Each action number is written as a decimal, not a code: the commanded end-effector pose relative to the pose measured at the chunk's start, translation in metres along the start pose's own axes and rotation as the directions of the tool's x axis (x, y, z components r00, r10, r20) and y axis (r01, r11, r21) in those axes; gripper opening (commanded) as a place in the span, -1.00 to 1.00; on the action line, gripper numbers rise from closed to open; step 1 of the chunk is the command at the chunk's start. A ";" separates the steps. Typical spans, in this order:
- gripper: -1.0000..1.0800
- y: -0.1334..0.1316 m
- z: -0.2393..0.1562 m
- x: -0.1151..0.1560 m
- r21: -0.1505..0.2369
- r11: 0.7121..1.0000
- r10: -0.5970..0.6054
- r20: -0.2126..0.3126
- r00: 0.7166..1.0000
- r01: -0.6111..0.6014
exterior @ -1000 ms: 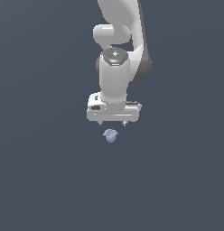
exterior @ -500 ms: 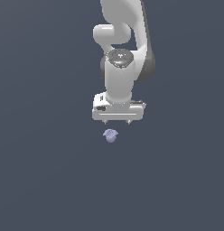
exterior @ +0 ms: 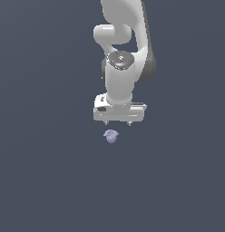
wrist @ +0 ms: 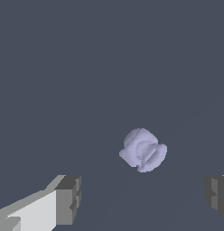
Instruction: Pick up the object and move it to a goal position.
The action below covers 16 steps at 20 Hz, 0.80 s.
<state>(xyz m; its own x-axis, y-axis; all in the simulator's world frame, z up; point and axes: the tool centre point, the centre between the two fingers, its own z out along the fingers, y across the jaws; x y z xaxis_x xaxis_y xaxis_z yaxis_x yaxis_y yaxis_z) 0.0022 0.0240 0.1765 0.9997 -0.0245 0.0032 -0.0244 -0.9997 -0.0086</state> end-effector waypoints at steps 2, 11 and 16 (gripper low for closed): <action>0.92 0.002 0.006 -0.001 0.001 0.999 0.044 0.001 0.999 -0.044; 0.92 0.010 0.032 -0.004 0.003 0.969 0.247 0.004 0.969 -0.247; 0.92 0.018 0.052 -0.007 0.000 0.920 0.393 0.004 0.920 -0.393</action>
<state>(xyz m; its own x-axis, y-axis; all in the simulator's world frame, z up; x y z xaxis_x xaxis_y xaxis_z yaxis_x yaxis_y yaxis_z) -0.0039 0.0093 0.1306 0.9286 -0.3712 -0.0043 -0.3712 -0.9285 -0.0103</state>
